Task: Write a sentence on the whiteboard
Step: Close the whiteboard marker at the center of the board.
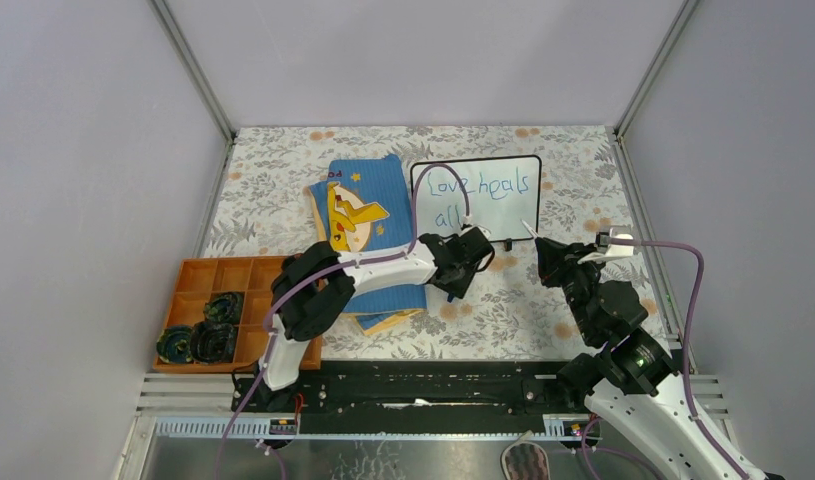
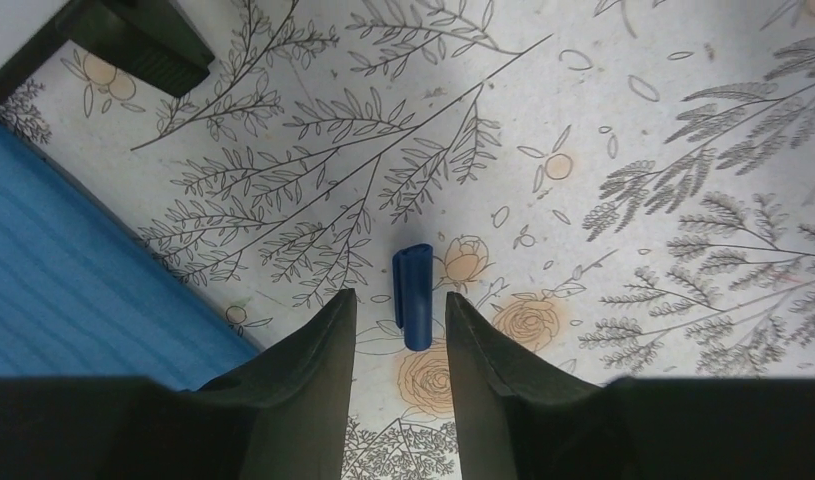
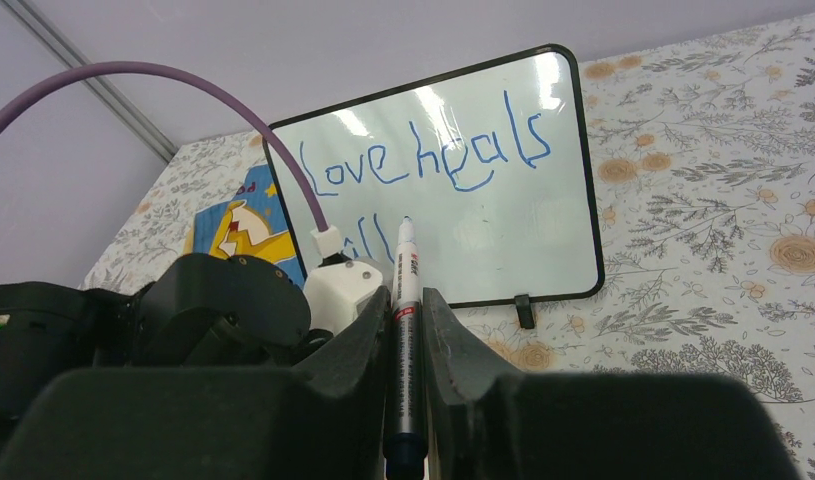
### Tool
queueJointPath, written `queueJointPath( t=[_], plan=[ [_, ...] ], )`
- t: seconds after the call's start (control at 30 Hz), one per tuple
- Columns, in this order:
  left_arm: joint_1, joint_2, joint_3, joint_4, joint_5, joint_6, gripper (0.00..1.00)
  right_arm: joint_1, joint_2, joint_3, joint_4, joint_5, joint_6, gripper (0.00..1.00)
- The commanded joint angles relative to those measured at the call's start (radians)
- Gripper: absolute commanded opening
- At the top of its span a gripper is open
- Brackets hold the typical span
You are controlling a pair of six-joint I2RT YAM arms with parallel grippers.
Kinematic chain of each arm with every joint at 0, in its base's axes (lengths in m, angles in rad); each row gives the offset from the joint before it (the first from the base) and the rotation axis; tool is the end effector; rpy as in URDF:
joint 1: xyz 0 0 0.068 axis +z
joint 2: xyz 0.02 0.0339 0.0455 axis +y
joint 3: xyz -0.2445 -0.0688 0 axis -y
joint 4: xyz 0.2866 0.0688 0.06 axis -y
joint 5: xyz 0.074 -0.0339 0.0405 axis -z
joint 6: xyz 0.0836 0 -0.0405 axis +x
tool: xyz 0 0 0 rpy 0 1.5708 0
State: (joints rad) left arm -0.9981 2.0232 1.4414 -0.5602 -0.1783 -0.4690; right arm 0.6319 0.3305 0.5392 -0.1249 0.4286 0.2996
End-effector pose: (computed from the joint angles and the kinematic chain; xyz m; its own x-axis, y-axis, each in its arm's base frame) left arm 0.2641 -0.3822 0.0839 -0.7954 0.4128 -0.4438 0.4794 0.8765 -0.0440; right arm 0.1869 0.0938 0.3235 0.0046 0.3360 -0.9418 -0.2140 0.9204 0.3273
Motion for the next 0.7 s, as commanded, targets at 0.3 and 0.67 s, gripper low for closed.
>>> queueJointPath(
  t=[0.3, 0.67],
  plan=[
    [0.024, 0.051, 0.109, -0.084, 0.098, 0.092, 0.44, -0.006, -0.003, 0.022, 0.025, 0.022, -0.007, 0.00],
    [0.028, 0.077, 0.106, -0.082, 0.102, 0.096, 0.42, -0.005, 0.008, 0.023, 0.027, 0.023, -0.008, 0.00]
  ],
)
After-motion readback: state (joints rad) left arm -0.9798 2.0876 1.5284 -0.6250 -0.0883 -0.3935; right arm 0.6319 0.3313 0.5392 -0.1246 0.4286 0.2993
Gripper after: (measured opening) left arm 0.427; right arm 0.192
